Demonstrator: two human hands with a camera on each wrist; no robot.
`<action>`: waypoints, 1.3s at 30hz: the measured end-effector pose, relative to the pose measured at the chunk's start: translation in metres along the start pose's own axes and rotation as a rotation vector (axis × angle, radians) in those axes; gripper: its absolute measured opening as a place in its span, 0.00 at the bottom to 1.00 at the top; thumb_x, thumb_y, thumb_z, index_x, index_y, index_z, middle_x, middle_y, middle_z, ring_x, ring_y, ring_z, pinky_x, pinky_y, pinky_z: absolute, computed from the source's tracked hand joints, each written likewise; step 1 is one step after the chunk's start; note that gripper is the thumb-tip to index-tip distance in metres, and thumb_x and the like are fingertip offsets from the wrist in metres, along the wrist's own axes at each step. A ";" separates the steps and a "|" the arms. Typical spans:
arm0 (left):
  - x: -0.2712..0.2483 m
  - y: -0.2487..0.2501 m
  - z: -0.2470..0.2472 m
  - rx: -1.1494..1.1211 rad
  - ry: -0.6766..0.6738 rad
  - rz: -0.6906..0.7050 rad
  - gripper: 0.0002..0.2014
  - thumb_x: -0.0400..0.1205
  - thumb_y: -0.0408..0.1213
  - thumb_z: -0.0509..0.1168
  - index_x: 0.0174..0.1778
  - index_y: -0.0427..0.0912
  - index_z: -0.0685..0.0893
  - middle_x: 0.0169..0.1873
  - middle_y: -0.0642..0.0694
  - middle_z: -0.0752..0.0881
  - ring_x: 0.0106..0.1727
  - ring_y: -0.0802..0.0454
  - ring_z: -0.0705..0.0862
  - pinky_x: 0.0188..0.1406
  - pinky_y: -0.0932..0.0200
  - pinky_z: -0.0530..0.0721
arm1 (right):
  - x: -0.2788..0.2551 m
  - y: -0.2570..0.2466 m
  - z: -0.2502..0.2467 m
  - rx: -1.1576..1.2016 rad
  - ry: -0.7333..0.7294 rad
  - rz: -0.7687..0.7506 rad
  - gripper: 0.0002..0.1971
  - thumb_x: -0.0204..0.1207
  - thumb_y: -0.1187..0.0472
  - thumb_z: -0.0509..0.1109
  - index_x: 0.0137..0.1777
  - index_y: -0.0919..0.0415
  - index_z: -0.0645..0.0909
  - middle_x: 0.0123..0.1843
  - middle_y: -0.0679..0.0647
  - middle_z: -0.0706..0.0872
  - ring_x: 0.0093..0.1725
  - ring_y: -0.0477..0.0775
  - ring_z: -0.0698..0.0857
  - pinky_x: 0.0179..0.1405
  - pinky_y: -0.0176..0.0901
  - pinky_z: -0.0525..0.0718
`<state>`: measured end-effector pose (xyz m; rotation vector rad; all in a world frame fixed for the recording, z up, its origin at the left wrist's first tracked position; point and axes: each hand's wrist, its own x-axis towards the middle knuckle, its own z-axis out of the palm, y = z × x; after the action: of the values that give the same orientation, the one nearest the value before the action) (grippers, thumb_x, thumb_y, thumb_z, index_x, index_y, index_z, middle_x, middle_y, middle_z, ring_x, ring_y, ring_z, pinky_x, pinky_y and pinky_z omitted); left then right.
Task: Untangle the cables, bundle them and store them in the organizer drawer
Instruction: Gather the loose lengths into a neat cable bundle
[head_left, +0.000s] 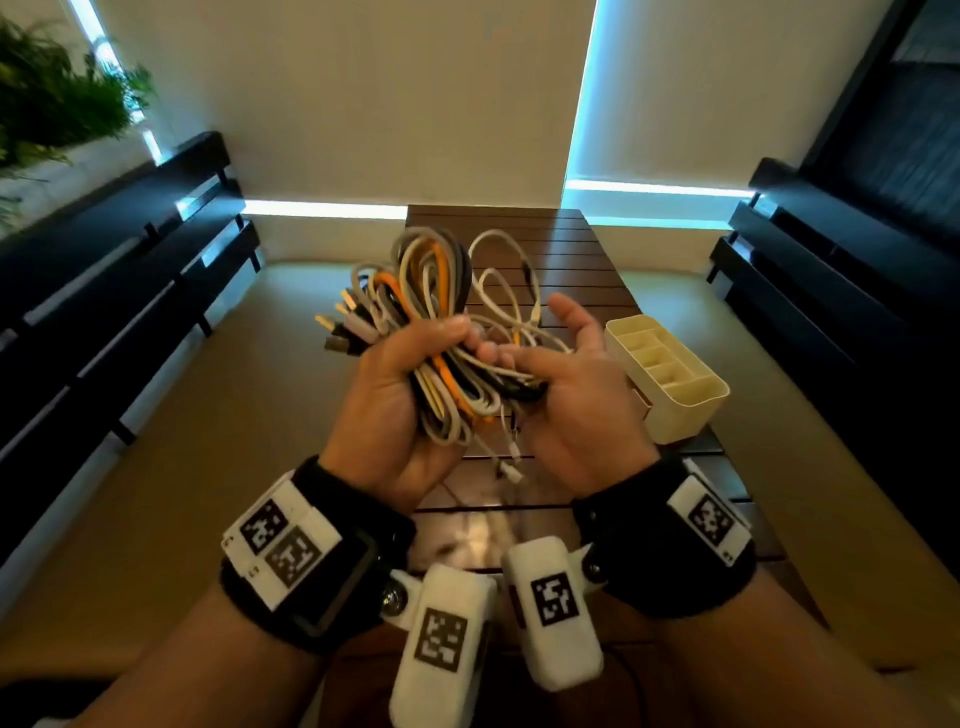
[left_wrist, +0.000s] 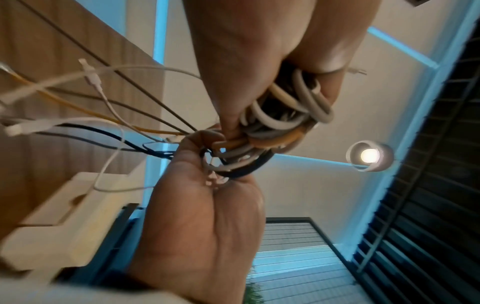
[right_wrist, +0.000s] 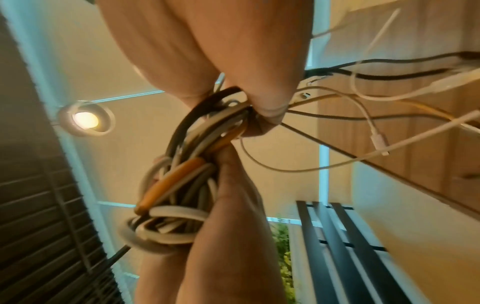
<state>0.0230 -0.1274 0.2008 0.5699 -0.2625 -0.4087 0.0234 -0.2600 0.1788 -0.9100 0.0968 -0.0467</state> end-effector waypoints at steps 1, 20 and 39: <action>0.003 0.006 0.005 -0.001 -0.006 0.020 0.07 0.75 0.30 0.62 0.33 0.36 0.84 0.28 0.45 0.80 0.32 0.53 0.83 0.46 0.57 0.86 | 0.002 -0.007 0.007 0.012 -0.010 -0.042 0.34 0.76 0.83 0.64 0.73 0.48 0.69 0.66 0.74 0.82 0.43 0.60 0.91 0.46 0.55 0.90; 0.014 0.013 -0.015 0.039 0.184 -0.081 0.08 0.73 0.29 0.63 0.28 0.38 0.82 0.27 0.46 0.78 0.30 0.53 0.79 0.37 0.61 0.85 | 0.026 0.000 -0.028 0.018 0.297 -0.097 0.52 0.74 0.80 0.71 0.83 0.33 0.50 0.50 0.67 0.89 0.42 0.60 0.90 0.43 0.59 0.89; 0.008 0.055 -0.059 0.429 0.447 0.007 0.12 0.82 0.28 0.61 0.31 0.37 0.81 0.27 0.43 0.79 0.26 0.49 0.81 0.36 0.53 0.83 | 0.036 0.065 -0.034 -0.608 0.136 -0.043 0.40 0.80 0.59 0.74 0.81 0.31 0.54 0.63 0.57 0.87 0.50 0.55 0.92 0.58 0.61 0.89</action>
<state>0.0667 -0.0613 0.1849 1.0611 0.0828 -0.2075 0.0557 -0.2493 0.1042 -1.5170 0.2258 -0.1235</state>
